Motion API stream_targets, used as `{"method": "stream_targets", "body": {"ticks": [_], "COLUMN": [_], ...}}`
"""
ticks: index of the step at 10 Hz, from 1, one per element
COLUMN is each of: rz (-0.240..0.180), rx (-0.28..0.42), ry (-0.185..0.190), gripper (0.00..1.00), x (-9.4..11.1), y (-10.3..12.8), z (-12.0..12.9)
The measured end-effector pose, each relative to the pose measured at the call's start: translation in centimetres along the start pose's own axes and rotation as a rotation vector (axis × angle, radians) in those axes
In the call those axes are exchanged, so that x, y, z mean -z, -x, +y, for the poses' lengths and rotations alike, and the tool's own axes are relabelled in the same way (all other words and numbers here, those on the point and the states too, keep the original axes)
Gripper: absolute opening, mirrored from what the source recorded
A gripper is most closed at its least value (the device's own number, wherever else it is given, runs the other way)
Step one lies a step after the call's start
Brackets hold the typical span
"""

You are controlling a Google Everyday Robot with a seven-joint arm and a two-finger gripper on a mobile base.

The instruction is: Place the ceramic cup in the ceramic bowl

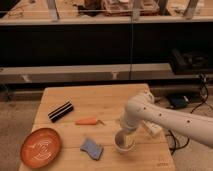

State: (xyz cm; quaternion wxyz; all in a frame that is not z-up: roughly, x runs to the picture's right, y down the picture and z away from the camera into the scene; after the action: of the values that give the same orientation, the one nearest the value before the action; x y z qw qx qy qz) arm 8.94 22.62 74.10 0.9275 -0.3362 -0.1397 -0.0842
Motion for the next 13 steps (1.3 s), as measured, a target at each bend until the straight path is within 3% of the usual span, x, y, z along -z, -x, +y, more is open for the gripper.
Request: {"method": "stream_targets", "body": {"ticks": [8,13], "rz": [0.017,0.028], "rx": [-0.013,-0.023], "ry": [-0.004,-0.006], "gripper": [0.77,0.33], "x": [-0.3,-0.4], "y": [-1.4,-2.5], "z": [0.5,0.9]}}
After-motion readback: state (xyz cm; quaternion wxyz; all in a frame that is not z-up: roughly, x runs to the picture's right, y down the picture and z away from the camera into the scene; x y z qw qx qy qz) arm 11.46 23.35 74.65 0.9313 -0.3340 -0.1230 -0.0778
